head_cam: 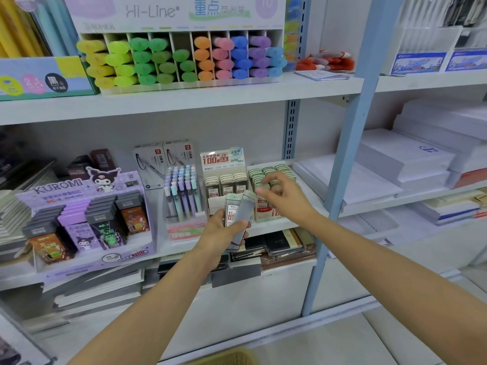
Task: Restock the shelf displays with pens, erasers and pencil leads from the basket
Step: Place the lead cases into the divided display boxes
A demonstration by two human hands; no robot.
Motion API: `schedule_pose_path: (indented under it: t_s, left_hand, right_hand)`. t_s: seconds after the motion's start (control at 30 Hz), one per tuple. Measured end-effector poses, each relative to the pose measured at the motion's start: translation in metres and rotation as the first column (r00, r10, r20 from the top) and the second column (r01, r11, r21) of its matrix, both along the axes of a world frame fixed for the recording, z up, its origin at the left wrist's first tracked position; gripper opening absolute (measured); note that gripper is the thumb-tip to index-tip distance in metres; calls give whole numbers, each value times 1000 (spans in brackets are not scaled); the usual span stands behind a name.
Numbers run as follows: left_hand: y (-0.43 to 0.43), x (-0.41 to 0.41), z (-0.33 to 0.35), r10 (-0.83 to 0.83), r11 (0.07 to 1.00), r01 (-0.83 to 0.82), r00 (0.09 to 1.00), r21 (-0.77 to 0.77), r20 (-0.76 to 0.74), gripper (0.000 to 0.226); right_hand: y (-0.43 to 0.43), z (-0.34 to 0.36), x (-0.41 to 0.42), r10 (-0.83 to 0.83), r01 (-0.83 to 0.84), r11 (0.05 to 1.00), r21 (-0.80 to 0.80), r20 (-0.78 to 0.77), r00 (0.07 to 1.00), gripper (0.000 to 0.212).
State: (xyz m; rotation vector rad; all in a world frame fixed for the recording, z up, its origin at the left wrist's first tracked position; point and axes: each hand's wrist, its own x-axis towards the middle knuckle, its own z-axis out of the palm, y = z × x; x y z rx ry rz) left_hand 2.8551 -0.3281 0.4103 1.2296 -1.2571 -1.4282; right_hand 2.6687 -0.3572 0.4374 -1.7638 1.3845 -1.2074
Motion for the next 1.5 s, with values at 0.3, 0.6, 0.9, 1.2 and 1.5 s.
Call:
schedule_pose_path:
  t_s: [0.3,0.6,0.9,1.2,1.5]
  left_hand:
    - [10,-15,8,-32,999,33,998,21,-51,27]
    - [11,-2,7,11,1000,-11,1000,-5,-24,24]
    - [24,-9,16,-40,999,39,998,-18,-57,23]
    - [29,-18,15,-146,987,146,989,-63,3,19]
    - [12,-21,5,5,918,189,873,-348,488,28]
  right_hand:
    - [14,4,13,87,-108,981,160,132,987,19]
    - [23,12,-16,308,-323,939,122,122,943,28]
    - [23,5,-9,231,-234,972,24,74,970,32]
    - [28,2,-5,341,-347,924,160,65,938,30]
    - [16,5,-29,240,-251,954,164,88,967,32]
